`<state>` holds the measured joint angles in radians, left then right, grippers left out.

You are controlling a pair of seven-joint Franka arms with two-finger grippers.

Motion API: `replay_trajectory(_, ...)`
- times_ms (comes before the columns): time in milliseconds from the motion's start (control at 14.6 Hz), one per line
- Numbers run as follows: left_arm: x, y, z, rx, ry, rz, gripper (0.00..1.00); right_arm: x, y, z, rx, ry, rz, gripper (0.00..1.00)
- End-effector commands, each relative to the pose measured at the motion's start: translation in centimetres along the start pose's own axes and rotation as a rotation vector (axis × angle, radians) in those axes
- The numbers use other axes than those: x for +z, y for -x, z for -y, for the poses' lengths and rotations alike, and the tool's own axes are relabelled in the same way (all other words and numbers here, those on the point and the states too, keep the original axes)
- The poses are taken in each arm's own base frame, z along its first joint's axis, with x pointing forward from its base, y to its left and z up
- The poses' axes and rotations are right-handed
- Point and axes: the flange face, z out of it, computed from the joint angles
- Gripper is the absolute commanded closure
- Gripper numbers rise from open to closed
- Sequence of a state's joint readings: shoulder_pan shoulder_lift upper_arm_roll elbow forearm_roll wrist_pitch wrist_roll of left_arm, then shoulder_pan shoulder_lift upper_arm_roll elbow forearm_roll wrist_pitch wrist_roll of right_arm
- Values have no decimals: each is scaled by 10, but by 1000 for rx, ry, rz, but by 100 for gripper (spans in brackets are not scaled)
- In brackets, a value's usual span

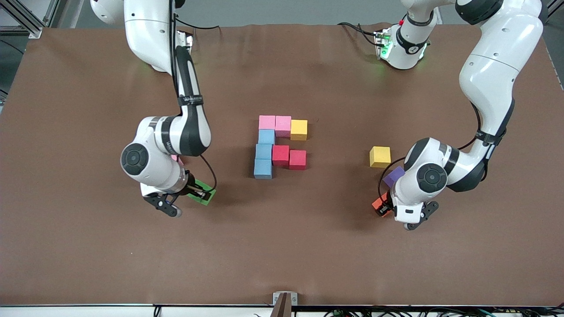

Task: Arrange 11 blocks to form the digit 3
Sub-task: 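Grasp the green cube with the right gripper and lift it, then carry the green cube beside the blue cubes with the right gripper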

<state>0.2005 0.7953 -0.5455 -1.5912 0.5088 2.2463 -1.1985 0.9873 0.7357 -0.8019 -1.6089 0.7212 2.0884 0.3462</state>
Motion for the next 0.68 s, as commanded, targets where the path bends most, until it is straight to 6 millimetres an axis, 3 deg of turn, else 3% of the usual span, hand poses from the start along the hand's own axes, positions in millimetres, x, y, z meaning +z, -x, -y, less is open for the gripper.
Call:
replay_trajectory(0, -2, -3, 1, 11, -5, -4, 56, -10, 11, 18, -244, 44, -22, 100)
replay_trajectory(274, -2, -2, 0, 12, -5, -3, 56, 8, 50, 66, -406, 26, 6, 100)
replay_trajectory(616, -2, -2, 0, 13, -4, -5, 56, 22, 57, 92, -500, 89, -17, 100)
